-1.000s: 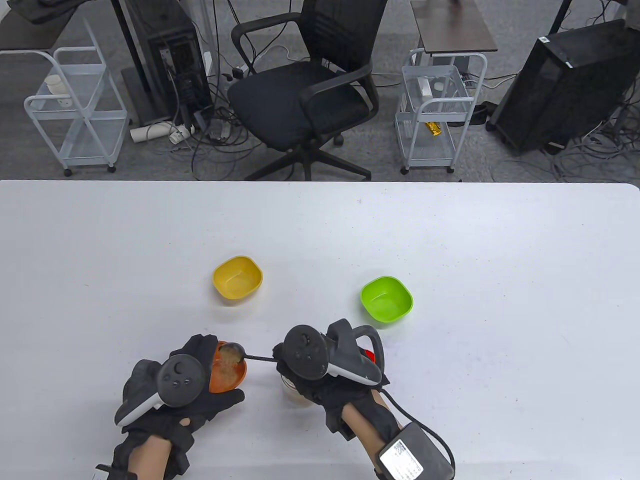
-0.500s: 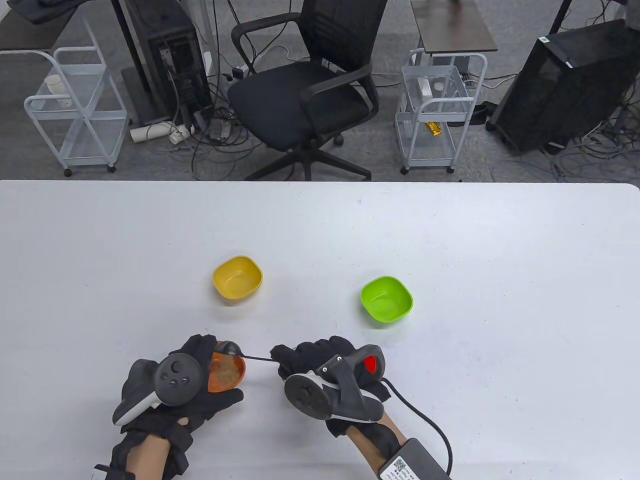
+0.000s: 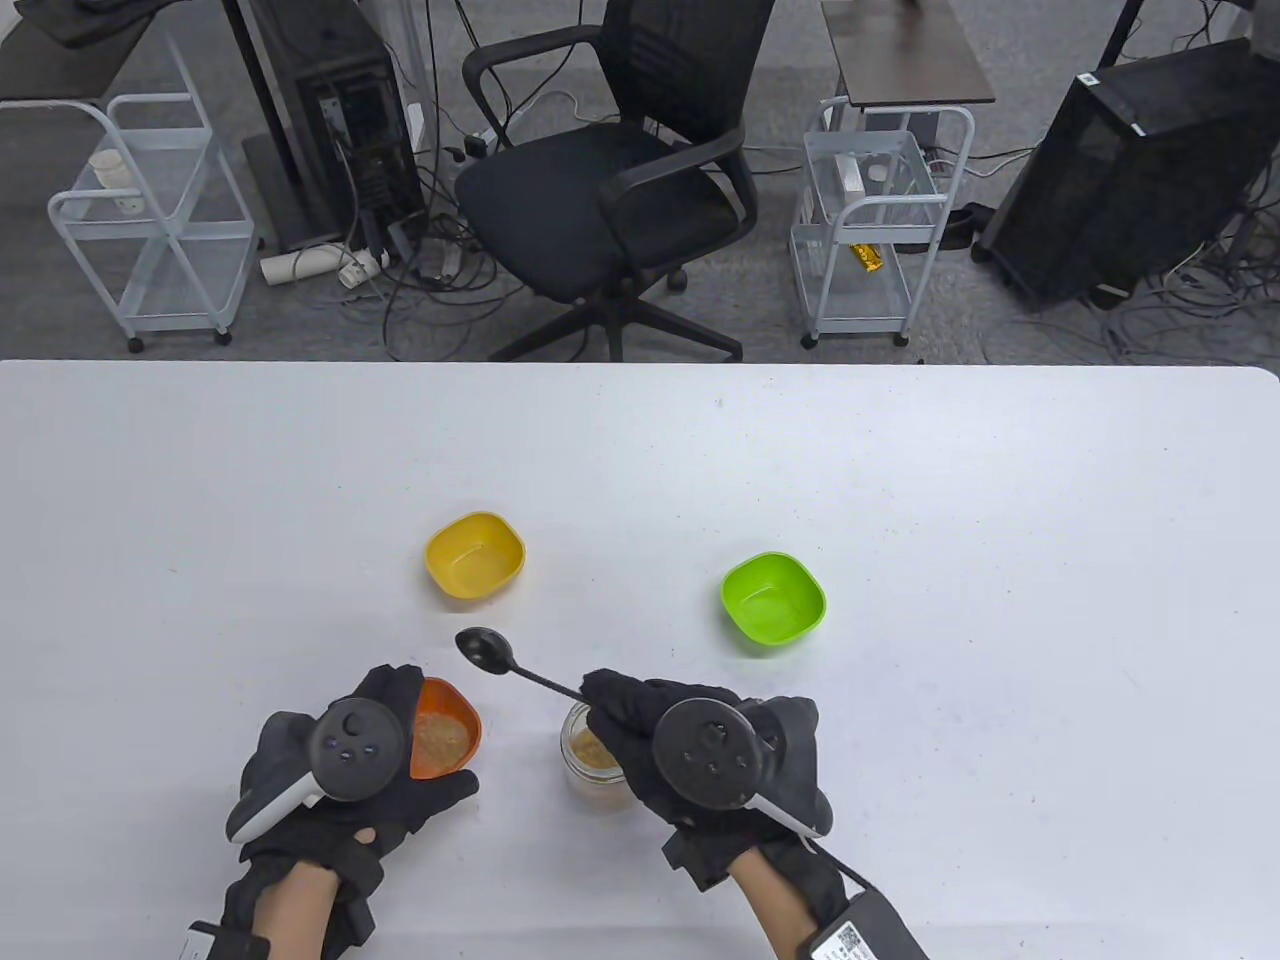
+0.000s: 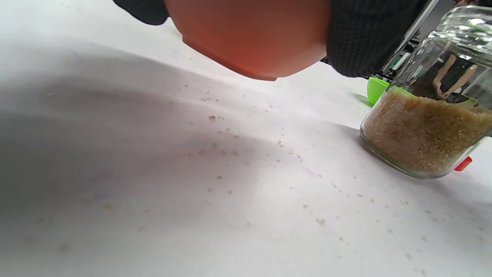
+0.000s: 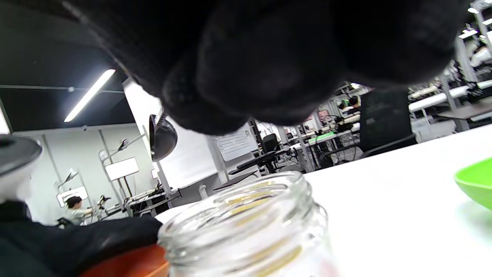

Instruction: Scoop brown sugar granules from jar into dishes

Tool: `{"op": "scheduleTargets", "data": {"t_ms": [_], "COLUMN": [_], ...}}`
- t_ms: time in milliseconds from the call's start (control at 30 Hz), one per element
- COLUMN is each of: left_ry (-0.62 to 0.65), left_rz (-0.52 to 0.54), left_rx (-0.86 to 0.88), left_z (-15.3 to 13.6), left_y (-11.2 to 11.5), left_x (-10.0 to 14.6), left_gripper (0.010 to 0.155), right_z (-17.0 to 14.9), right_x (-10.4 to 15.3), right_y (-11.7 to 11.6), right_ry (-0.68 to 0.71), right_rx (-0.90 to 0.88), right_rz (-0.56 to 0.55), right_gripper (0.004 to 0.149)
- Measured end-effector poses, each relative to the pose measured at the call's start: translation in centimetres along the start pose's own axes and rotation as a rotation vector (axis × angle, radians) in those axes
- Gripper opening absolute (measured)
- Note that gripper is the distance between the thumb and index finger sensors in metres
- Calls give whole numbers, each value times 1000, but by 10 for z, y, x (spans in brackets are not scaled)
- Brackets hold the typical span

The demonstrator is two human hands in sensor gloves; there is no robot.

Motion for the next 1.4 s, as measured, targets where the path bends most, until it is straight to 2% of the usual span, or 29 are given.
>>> {"op": "scheduleTargets", "data": {"t_ms": [200,267,367,467,700,900,1000,1167,1333,1400], "left_ry": [-41,-81,-140,-200,-247,-264,-262,-196,-147,-152], "left_rz": [-68,-77,-149,-154,-164,-201,-283,-195,-114,-120], "left_rx": [33,15,0,7,85,118,77,71,15,-32], "left_z": [-11,-19,-37,-59,-87,-94,-90,-54,-18,-9], "left_y": [-1,-7,-6,-10,-14,-16,-24,-60,-75,-75], "left_x": [-12,-17,-26,-33,-42,-46,-48,-67,-98,-114], "left_gripper": [113,113,113,113,113,115,122,123,121,122], "right_z": [-25,-31,-40,-50,-65,-72,-75,-82,-82,-81], "right_x": [22,29,39,47,56,59,60,62,65,65], "right_y": [10,13,17,17,11,11,10,12,8,6], "right_ry": [-90,-115,-139,-162,-141,-142,-137,-147,-120,-114], "right_rx": [-93,-110,-121,-162,-244,-288,-296,-331,-345,-328], "right_rz": [-15,-13,-15,-23,-42,-71,-72,-90,-84,-77], "right_gripper": [38,38,38,38,38,38,38,38,38,38]}}
Point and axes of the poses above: the tracker on the back of each hand, its own z axis roughly to the thumb side, its own x axis roughly from the fingertips to the wrist, y = z × x, the point moved 5 cm from there along -x, roughly from the wrist to the fingertips
